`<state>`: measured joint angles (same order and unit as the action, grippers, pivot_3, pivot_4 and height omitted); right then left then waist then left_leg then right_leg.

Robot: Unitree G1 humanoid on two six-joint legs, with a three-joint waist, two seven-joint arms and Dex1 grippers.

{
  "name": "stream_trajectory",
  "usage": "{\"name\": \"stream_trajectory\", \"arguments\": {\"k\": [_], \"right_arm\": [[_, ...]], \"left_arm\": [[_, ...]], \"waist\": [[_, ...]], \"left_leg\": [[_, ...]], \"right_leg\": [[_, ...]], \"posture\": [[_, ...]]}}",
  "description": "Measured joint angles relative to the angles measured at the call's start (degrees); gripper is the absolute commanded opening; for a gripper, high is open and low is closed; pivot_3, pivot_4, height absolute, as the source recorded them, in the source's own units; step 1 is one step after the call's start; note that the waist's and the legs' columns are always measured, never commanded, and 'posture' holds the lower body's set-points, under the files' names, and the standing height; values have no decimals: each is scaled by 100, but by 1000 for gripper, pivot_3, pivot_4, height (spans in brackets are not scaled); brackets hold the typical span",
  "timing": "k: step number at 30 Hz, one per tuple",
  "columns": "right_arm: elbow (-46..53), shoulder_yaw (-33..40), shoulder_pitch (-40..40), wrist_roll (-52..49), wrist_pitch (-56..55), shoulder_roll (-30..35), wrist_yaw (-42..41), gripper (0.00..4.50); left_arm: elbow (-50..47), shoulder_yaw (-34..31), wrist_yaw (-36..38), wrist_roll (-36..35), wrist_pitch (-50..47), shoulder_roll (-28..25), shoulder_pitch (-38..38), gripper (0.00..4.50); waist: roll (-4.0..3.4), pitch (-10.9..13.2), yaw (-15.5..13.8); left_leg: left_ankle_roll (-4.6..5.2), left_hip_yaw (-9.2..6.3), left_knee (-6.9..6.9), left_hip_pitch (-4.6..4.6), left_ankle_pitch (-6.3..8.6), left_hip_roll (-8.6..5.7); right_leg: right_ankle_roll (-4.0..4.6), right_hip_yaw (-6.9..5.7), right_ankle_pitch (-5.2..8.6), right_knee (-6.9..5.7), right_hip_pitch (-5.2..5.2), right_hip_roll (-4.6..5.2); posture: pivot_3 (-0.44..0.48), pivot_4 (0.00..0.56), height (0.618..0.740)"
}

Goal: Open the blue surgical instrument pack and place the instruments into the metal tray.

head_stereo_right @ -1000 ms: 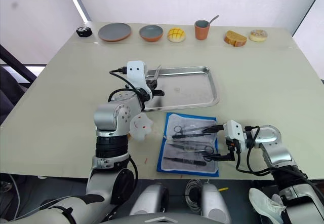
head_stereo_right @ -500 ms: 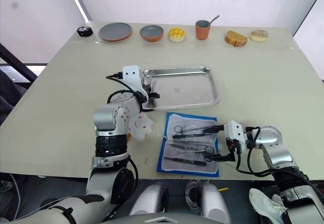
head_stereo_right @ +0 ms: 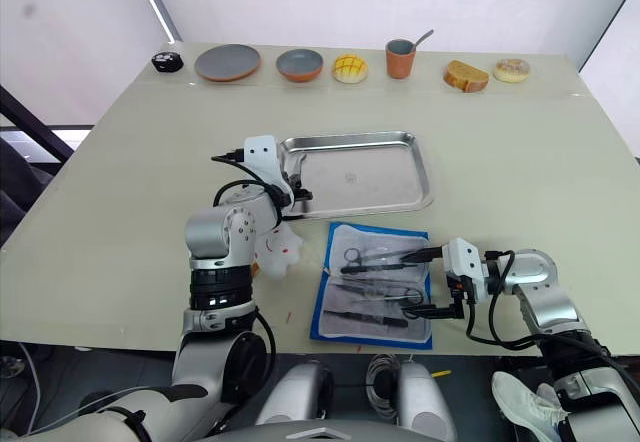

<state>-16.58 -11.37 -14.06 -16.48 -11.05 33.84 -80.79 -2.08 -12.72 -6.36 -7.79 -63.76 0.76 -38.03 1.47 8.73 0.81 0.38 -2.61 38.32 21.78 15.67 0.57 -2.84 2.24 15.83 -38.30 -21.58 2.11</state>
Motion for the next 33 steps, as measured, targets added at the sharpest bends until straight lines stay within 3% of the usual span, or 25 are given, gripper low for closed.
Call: {"name": "stream_trajectory", "arguments": {"k": [6,10,16,24,27,30,33], "right_arm": [[-2,0,-1,0,0,-5,1,4500],[-14,-1,-10,0,-1,-16,0,4500],[-50,-8,-41,0,-13,-41,-7,4500],[-100,-6,-99,-2,-41,-73,-20,4500],[-130,2,-98,-2,-43,-70,-20,4500],[-126,-6,-75,-2,-50,-87,-20,4500],[-119,27,-34,-10,-60,-78,-23,4500]], "left_arm": [[-412,-112,218,-338,-174,30,-38,1551],[-804,-99,746,-777,-240,-169,-85,1551],[-1573,612,3018,-1718,492,-1559,595,1551],[-1765,832,5974,-2418,1746,-3531,1758,1551],[-1637,810,6537,-2573,2014,-3883,1953,1551],[-1362,600,7064,-2685,2240,-4296,2185,2320],[-1140,330,7527,-2736,2531,-4699,2533,3723]], "waist": [[0,0,1],[0,0,7],[-5,1,30],[-12,1,48],[-11,1,17],[-13,2,36],[-13,2,17]], "left_leg": [[-18,-1,-1,0,-10,1],[-25,1,-2,-1,-14,1],[-41,3,-13,-6,-23,3],[-17,-3,-24,-3,-10,9],[-11,-2,-23,-4,-7,9],[-10,-1,-28,-4,-7,14],[-9,-4,-31,-4,-7,15]], "right_leg": [[0,0,0,1,0,0],[0,1,0,1,0,-2],[3,5,0,5,0,-4],[9,3,1,25,1,-6],[10,3,1,30,2,-3],[11,3,2,30,0,-5],[11,1,2,32,1,3]], "posture": [[0,150,740],[0,150,740],[0,150,740],[0,150,740],[0,150,740],[0,150,740],[0,150,740]]}}
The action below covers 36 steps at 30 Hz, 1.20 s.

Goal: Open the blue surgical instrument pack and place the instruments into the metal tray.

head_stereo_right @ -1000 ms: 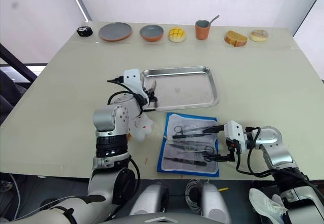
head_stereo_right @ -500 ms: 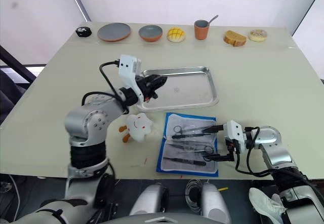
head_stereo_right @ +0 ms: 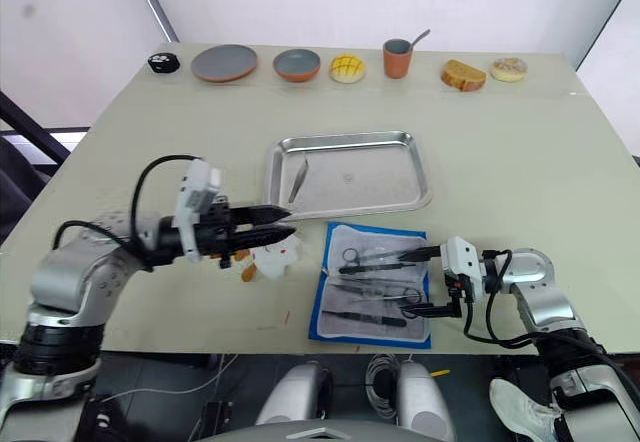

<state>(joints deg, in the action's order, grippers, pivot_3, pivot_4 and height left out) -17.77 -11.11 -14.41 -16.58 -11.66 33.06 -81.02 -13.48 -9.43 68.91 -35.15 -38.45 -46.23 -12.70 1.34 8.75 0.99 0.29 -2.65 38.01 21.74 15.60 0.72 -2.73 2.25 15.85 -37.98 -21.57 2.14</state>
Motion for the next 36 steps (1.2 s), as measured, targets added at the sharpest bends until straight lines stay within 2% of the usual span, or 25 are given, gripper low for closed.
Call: {"name": "stream_trajectory", "arguments": {"k": [1,5,19,24,27,32,33,34,36], "right_arm": [[-1,10,3,0,2,1,2,4500],[0,75,60,-48,-1,10,-12,4500],[-122,241,126,-253,-21,35,-224,4500],[-97,260,158,-263,-34,9,-193,4500],[-74,287,180,-263,-46,-2,-147,4500],[-22,305,192,-244,-43,-5,-62,4500],[-8,305,206,-242,-43,-5,-53,4500],[4,284,217,-232,-35,-12,-22,4500],[47,269,217,-219,-22,-24,20,4500]], "left_arm": [[85,-91,139,-27,62,-110,85,4371],[460,-390,605,-60,340,-503,331,4371],[593,-257,1101,-53,652,-701,213,4371],[-18,635,547,512,717,-604,-306,4371],[-117,939,364,667,617,-546,-487,4371],[-98,1814,-20,1063,240,-80,-1502,4371],[-7,1979,-97,1155,222,123,-1676,3879],[141,2253,-200,1287,185,402,-1865,3606],[235,2508,-237,1386,148,566,-1941,2720]], "waist": [[1,0,-6],[-3,2,-20],[-22,14,-39],[-22,14,-36],[-25,17,-42],[-20,17,-39],[-20,17,-41],[-20,17,-35],[-22,18,-6]], "left_leg": [[0,0,0,0,0,0],[1,1,0,1,0,-2],[2,-3,0,6,1,-6],[3,-2,1,8,1,-11],[3,-7,1,10,1,-10],[4,-10,10,14,0,-15],[4,-10,11,14,0,-19],[4,-9,13,15,0,-24],[4,-5,12,14,0,-24]], "right_leg": [[0,-2,0,0,0,0],[0,-6,1,1,0,-1],[-1,-15,0,1,-1,1],[-3,-11,-1,1,-1,-2],[-3,-16,0,0,-1,-6],[-5,-19,-1,-2,1,-13],[-5,-21,-1,-2,1,-15],[-5,-19,-1,-2,1,-16],[-5,-10,-1,-3,0,-20]], "posture": [[0,150,740],[0,150,740],[0,150,740],[0,150,740],[0,150,740],[0,150,740],[0,150,740],[0,150,740],[0,150,740]]}}
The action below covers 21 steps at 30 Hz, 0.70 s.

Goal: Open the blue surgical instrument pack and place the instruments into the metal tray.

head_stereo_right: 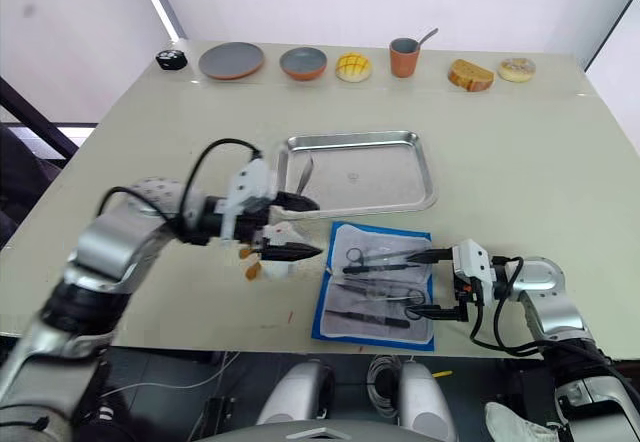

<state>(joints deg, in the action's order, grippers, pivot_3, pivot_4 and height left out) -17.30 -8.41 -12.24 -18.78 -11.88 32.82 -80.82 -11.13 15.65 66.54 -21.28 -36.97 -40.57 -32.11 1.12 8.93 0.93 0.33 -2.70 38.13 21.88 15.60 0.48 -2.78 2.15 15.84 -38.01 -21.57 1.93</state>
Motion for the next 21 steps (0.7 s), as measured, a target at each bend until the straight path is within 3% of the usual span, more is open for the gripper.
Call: {"name": "stream_trajectory", "arguments": {"k": [1,11,21], "right_arm": [[11,-1,-1,1,6,0,10,4500],[112,16,34,17,65,24,107,4500],[96,-5,-2,26,77,23,108,4500]], "left_arm": [[59,112,-5,57,-2,69,-29,2350],[622,805,-248,895,421,664,-252,2350],[1052,1055,-300,1389,699,1049,-444,2350]], "waist": [[0,0,-1],[0,0,-19],[0,0,-14]], "left_leg": [[0,-1,0,0,0,1],[0,-3,5,2,0,2],[0,-1,7,0,0,1]], "right_leg": [[0,-1,0,0,0,-2],[0,-2,0,-1,0,-1],[0,0,0,-3,1,-1]], "posture": [[0,150,740],[0,150,740],[0,150,740]]}}
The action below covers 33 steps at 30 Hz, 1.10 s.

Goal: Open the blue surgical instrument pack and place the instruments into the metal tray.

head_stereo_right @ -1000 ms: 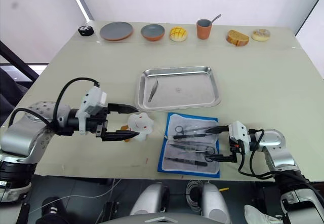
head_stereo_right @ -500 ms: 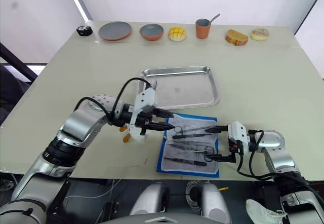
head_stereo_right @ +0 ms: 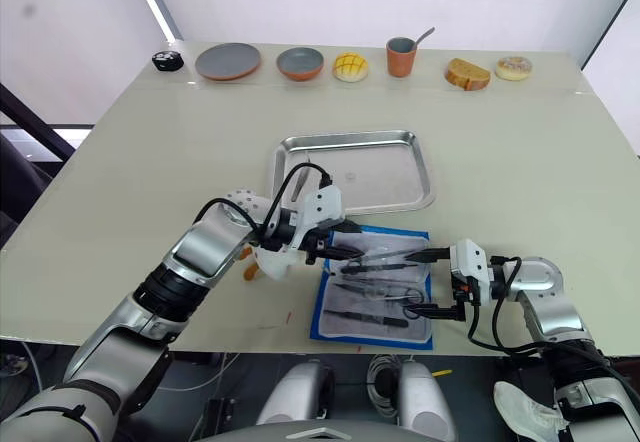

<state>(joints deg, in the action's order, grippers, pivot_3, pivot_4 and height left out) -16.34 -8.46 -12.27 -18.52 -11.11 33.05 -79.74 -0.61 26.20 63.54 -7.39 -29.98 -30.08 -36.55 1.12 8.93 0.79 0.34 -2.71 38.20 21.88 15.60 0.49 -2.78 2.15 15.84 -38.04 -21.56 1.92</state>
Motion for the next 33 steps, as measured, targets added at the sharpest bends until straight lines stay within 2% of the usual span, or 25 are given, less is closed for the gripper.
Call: {"name": "stream_trajectory", "arguments": {"k": [4,5,6,7,9,13,28,31,33], "right_arm": [[-4,-5,-6,3,0,-1,1,4500],[-52,-23,5,9,1,-48,10,4500],[-52,-36,5,31,8,-28,18,4500],[-46,-29,-36,41,10,-6,14,4500],[-47,-17,-40,34,10,-12,16,4500],[-47,-14,-47,34,11,-19,28,4500],[-46,-18,-48,34,12,-26,32,4500],[-47,-19,-50,34,15,-26,32,4500],[-46,-18,-51,34,24,-26,31,4500]], "left_arm": [[59,219,94,179,68,46,-8,2350],[146,307,110,246,96,57,5,2350],[144,329,117,268,107,52,-13,2350],[157,338,130,317,180,55,-77,2350],[173,347,147,348,217,56,-76,2350],[264,361,172,485,355,91,-94,2350],[347,364,308,623,423,151,-144,2350],[344,363,374,622,381,149,-145,1510],[344,363,405,623,364,148,-147,626]], "waist": [[0,0,1],[-46,-2,37],[-56,5,43],[26,-17,22],[18,-14,-3],[17,-15,-3],[17,-15,0],[17,-16,0],[16,-16,0]], "left_leg": [[0,0,0,-1,0,0],[-85,69,-74,-50,-102,17],[-83,70,-73,-45,-122,37],[-64,59,-74,-6,-104,30],[-52,58,-73,-2,-99,15],[-4,59,-75,-5,-71,10],[3,63,-75,-7,-67,11],[3,64,-75,-7,-67,11],[3,64,-75,-8,-67,11]], "right_leg": [[0,0,0,-1,0,0],[-47,-38,5,65,39,-7],[-64,-57,-5,74,45,-27],[11,-61,-22,83,38,-19],[11,-36,-19,33,8,2],[18,-32,-16,21,3,-1],[18,-27,-16,18,1,-1],[18,-27,-16,18,1,-1],[18,-27,-16,18,2,-1]], "posture": [[0,150,740],[0,150,740],[0,150,740],[0,150,740],[0,150,740],[0,150,740],[0,150,740],[0,150,740],[0,150,740]]}}
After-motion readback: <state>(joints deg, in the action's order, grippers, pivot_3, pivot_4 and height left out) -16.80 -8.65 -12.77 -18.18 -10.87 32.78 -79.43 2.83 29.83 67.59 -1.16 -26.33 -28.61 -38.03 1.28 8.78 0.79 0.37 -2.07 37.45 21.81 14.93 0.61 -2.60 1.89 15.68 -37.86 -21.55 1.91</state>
